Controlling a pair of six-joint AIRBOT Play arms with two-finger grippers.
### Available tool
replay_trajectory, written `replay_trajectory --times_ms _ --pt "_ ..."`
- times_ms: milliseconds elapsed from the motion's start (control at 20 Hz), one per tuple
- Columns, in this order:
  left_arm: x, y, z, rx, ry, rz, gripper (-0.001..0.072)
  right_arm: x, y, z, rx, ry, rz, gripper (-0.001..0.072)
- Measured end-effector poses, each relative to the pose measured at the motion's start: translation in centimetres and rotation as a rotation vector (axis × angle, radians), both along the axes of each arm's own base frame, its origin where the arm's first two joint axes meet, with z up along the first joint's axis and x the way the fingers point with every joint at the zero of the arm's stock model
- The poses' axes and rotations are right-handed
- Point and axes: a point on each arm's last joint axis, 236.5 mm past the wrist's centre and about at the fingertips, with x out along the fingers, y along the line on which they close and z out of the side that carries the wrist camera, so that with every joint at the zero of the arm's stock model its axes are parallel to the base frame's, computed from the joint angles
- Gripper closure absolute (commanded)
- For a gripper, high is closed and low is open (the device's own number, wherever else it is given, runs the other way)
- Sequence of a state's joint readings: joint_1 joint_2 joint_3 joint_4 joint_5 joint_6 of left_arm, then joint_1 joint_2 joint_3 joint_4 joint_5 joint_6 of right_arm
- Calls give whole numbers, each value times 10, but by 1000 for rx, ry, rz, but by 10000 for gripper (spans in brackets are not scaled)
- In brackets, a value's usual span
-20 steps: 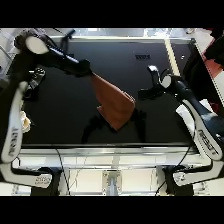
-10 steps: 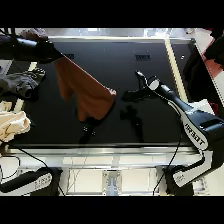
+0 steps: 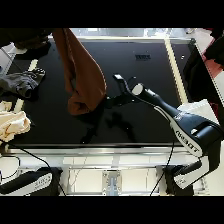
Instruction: Fold the shirts.
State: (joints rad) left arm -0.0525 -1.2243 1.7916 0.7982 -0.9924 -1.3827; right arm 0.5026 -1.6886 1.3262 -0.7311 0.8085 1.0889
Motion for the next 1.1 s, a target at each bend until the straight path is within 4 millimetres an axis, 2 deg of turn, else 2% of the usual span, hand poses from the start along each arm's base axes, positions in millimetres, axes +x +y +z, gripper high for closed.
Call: replay_trajectory --times_ms 250,350,500,550,600,650,700,750,950,1050,1100 --pt "0 -2 3 -7 -10 -6 697 -29 75 32 31 -221 170 89" --pt "0 -2 3 -8 -12 -6 697 -25 95 40 23 -350 172 96" --pt "-1 -2 4 -8 -14 -7 697 -7 110 49 22 -496 118 99" --pt "-2 -3 2 -4 -8 -12 697 -1 110 50 22 -515 95 101" --pt "-3 -4 0 0 -2 -18 697 7 108 52 28 -524 62 152" --pt "-4 -5 -1 5 6 -24 697 16 104 55 32 -534 28 319" --pt "-5 -5 -3 10 9 -29 696 25 99 55 31 -535 0 568" --pt "-6 -6 -4 15 9 -33 697 32 93 55 31 -536 -24 696" --pt "-8 -6 -5 42 -4 -45 697 60 67 59 32 -517 -109 702" --pt "-11 -3 -2 71 -29 -43 697 65 53 72 36 -493 -114 702" --pt "-12 2 0 93 -44 -29 697 65 45 85 33 -496 -103 702"
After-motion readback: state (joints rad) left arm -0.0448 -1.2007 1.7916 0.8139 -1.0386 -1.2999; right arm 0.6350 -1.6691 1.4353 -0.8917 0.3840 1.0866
